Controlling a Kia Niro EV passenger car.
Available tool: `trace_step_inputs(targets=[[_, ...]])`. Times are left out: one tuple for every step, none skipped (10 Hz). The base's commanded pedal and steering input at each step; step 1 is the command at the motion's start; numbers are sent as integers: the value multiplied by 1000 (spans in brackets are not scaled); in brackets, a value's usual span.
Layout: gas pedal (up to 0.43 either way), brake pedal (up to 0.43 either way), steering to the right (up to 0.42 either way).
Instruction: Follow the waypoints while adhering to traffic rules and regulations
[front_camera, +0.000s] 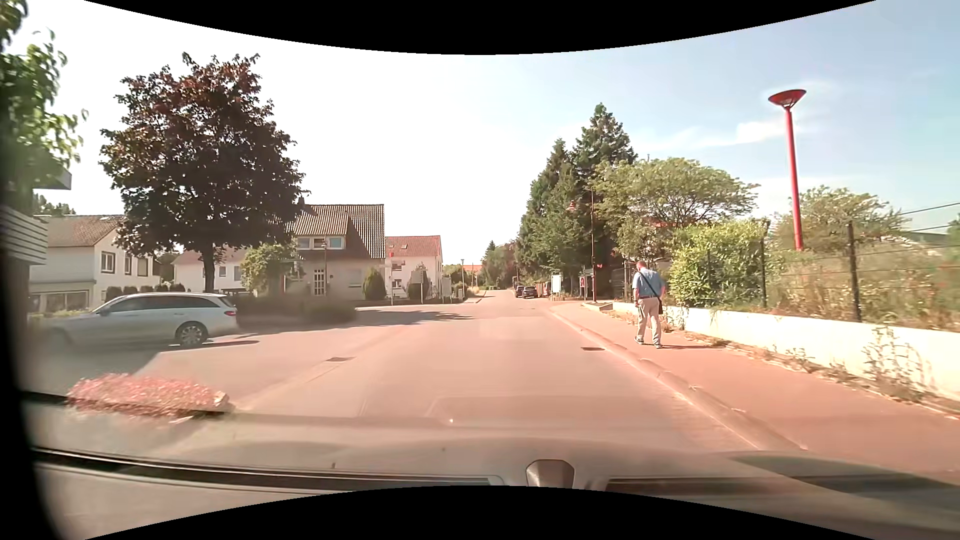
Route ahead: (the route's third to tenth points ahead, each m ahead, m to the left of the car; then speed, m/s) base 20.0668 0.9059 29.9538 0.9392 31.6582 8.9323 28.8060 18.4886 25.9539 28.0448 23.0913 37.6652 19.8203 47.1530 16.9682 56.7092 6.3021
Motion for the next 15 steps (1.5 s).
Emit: trace_step_inputs(targets=[[0, 6, -3], [0, 0, -3], [0, 6, -3], [0, 6, -3], [0, 6, -3], [0, 0, -3], [0, 6, -3], [0, 0, -3], [0, 6, -3], [0, 6, -3], [0, 0, -3], [0, 6, -3], [0, 6, -3], [0, 6, -3], [0, 6, -3]])
